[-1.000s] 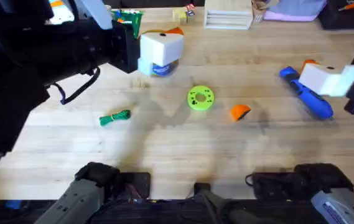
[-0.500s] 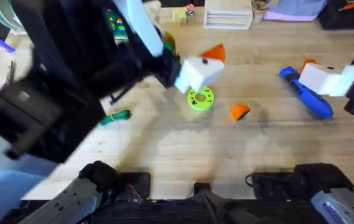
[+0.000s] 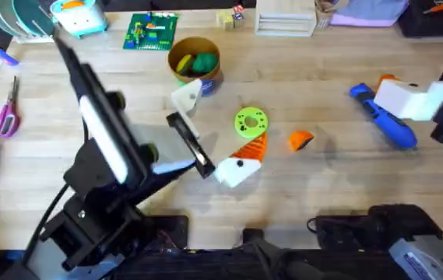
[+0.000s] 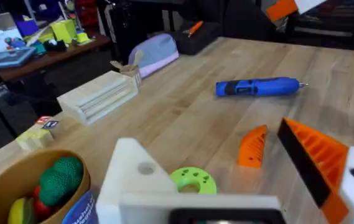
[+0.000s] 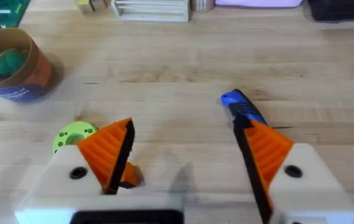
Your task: Pick up the gripper from the table and insert it into the empty holder that is missing its gripper. Then pick up a screw, insert it into the mounting hole, and use the screwdriver to tighten it. Finally, clean up the table by picking up the vegetable and placing it into the bucket.
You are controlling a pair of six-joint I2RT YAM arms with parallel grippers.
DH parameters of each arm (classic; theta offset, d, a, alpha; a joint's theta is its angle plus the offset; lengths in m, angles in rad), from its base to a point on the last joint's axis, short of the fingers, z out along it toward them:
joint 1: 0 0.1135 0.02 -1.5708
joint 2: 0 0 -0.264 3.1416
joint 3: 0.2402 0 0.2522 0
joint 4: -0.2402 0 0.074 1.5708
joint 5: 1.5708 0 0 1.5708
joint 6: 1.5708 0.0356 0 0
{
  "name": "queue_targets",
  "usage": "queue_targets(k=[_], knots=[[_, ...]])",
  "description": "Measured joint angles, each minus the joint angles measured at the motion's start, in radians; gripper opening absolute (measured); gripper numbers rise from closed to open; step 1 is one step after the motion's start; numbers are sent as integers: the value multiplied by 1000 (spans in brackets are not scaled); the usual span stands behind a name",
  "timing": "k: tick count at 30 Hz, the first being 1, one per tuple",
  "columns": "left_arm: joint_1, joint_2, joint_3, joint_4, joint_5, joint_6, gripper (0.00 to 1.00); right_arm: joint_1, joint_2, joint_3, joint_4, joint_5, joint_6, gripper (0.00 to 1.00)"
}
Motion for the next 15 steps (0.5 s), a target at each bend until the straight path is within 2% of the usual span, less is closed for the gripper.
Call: queue_targets(k=[5,6,13,15], knots=[[0,-154,-111,0,0,0,993,0,0,0,0,0,0,992],[0,-229,-169,-7,0,0,992,0,0,0,0,0,0,992],[0,-379,-181,-201,24,0,993,0,0,0,0,0,0,993],[-2,-394,-180,-217,35,0,993,0,0,0,0,0,0,992]])
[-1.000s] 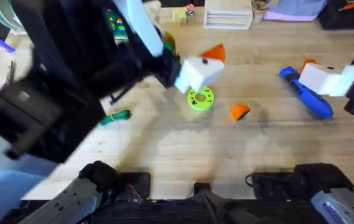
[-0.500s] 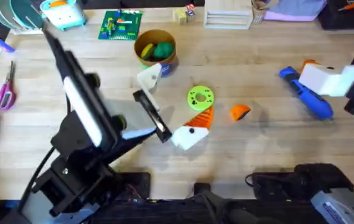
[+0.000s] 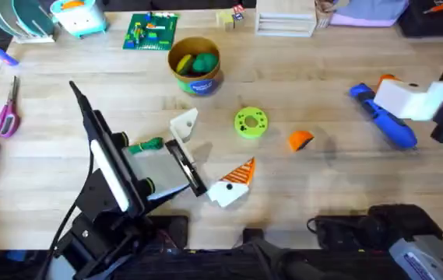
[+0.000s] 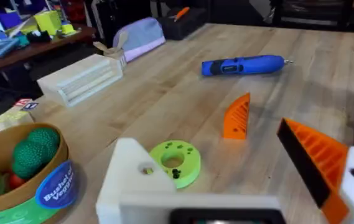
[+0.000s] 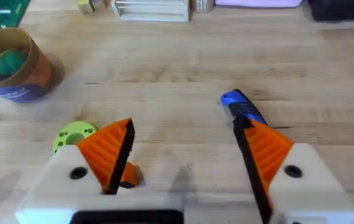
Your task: Pick up the gripper from the table and insert it into the empty holder that is missing its gripper. Then pick up a screw, insert it into the mounting hole, and use the screwdriver to tighten it. Finally, clean up the table by picking up the vegetable and placing it into the bucket.
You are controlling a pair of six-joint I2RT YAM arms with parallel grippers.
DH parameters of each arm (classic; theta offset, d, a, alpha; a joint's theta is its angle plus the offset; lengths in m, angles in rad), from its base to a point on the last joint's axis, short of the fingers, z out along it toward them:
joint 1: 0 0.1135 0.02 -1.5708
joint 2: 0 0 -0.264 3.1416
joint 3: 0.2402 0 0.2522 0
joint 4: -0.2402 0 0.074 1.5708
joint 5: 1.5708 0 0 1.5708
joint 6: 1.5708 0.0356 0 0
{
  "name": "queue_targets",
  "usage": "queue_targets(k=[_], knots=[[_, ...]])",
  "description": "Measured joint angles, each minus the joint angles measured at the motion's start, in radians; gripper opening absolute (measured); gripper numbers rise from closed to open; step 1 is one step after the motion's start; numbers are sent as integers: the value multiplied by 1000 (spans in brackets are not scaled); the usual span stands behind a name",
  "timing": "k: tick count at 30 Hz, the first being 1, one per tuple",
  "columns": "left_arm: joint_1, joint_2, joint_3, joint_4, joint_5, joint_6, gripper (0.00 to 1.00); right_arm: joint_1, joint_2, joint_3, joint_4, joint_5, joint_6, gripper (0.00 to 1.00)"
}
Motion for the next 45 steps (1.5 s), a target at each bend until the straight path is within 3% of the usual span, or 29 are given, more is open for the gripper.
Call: queue_targets(k=[13,34,38,45], knots=[[-3,-2,0,2,48,0,993,0,0,0,0,0,0,991],[-3,-2,0,2,53,-3,993,0,0,0,0,0,0,992],[-3,-2,0,3,56,-67,993,0,0,0,0,0,0,991],[-3,-3,0,3,57,-257,993,0,0,0,2,-1,0,994]])
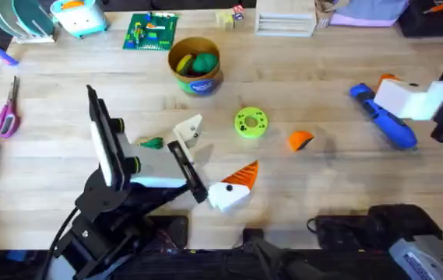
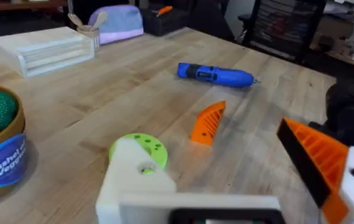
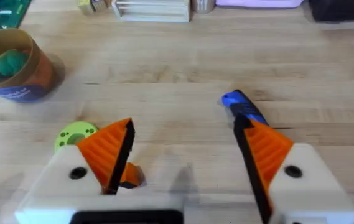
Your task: Pick up the gripper from the table and insert it into the empty holder that is missing its gripper. Then pick up a screw, insert it into the mounting hole, and use the screwdriver to tighten it. Finally, clean up the table by picking up the vegetable and placing it into the bucket.
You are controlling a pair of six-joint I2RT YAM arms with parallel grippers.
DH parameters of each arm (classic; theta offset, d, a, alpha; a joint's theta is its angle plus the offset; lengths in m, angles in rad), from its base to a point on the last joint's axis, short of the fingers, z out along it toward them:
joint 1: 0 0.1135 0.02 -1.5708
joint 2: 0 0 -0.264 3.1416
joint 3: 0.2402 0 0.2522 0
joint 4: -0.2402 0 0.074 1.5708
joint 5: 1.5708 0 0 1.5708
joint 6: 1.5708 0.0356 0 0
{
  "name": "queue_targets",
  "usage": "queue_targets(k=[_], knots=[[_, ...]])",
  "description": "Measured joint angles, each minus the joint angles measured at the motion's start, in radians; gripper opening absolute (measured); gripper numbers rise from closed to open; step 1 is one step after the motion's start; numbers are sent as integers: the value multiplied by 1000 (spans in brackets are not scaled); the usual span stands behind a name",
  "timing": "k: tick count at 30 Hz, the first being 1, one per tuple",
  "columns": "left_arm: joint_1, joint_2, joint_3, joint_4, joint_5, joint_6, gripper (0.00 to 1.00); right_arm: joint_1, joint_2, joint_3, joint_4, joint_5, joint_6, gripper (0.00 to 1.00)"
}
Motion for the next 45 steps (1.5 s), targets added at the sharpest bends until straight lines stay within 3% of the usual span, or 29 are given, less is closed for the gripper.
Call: queue_targets(k=[9,17,25,38,43,45], knots=[[0,0,0,0,2,-59,993,22,44,0,-13,-85,19,992],[0,0,0,0,3,-66,993,220,309,0,-69,-130,-27,992],[0,0,0,0,3,-66,993,350,462,0,-88,-99,-39,994],[0,0,0,0,3,-66,992,391,701,0,-109,-95,-19,988],[0,0,0,0,3,-66,993,391,777,0,-91,-94,-18,920],[0,0,0,0,3,-66,993,391,801,0,-83,-93,-17,800]])
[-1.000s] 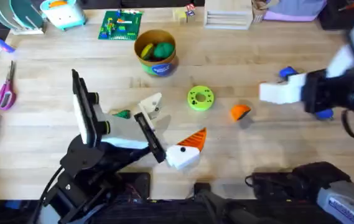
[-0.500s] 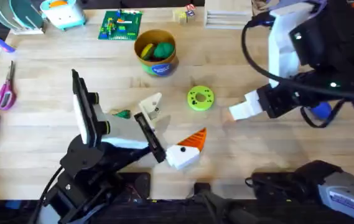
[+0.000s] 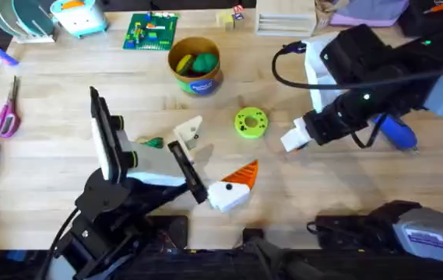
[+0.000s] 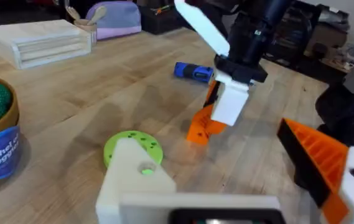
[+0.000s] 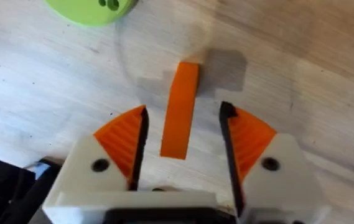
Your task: Pick up the gripper from the table and insert it into the empty holder that is missing its gripper. Then pick up a screw, insert it into the mounting hole, and use the screwdriver to tighten it. Finally, clean up the table by picking up the vegetable and placing it into the bucket.
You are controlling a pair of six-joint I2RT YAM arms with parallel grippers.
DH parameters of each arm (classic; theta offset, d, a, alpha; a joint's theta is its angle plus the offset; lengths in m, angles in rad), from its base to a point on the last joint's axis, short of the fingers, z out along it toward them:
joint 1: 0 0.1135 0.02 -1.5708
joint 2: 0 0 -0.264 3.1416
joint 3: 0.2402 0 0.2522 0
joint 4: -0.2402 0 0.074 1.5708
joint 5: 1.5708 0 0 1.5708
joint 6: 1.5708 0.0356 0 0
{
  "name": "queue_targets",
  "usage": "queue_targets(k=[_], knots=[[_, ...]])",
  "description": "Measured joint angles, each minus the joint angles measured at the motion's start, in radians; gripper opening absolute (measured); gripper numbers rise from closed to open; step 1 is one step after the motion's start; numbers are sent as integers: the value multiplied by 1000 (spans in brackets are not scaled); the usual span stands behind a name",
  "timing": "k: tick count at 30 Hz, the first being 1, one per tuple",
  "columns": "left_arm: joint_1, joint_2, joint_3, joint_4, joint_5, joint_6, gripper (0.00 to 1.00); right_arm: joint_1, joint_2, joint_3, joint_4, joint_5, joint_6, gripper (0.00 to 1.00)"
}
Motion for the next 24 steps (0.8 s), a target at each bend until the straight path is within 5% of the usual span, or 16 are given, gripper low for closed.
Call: queue_targets(k=[4,15,19,24], knots=[[0,0,0,0,0,0,993,0,34,0,9,2,4,565],[0,0,0,0,0,0,993,0,35,0,6,2,5,315],[0,0,0,0,0,0,994,0,35,9,-5,2,6,41],[0,0,0,0,0,0,993,0,35,71,-70,2,5,17]])
